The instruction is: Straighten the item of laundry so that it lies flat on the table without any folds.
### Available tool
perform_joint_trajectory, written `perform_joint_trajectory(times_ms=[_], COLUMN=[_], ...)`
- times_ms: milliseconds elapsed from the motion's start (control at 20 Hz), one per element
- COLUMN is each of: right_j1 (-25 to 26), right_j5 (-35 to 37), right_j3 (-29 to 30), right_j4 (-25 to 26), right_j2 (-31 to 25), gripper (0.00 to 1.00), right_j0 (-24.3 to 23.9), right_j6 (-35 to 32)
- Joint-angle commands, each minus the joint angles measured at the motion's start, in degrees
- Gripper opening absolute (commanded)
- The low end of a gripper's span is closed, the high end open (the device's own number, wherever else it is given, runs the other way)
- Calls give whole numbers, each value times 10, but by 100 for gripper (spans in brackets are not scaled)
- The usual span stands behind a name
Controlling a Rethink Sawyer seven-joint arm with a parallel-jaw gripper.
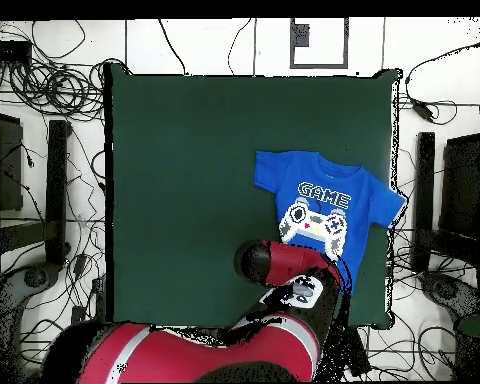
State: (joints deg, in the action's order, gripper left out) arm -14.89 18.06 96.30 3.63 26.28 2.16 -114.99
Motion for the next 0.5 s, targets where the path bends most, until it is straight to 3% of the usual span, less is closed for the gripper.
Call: perform_joint_trajectory(times_ms=[50, 500], right_j1=[44, 63], right_j5=[-18, -25], right_j3=[-46, -57], right_j4=[-14, -28], right_j2=[-7, -10], gripper=[100, 100], right_j0=[32, 37], right_j6=[-102, -107])
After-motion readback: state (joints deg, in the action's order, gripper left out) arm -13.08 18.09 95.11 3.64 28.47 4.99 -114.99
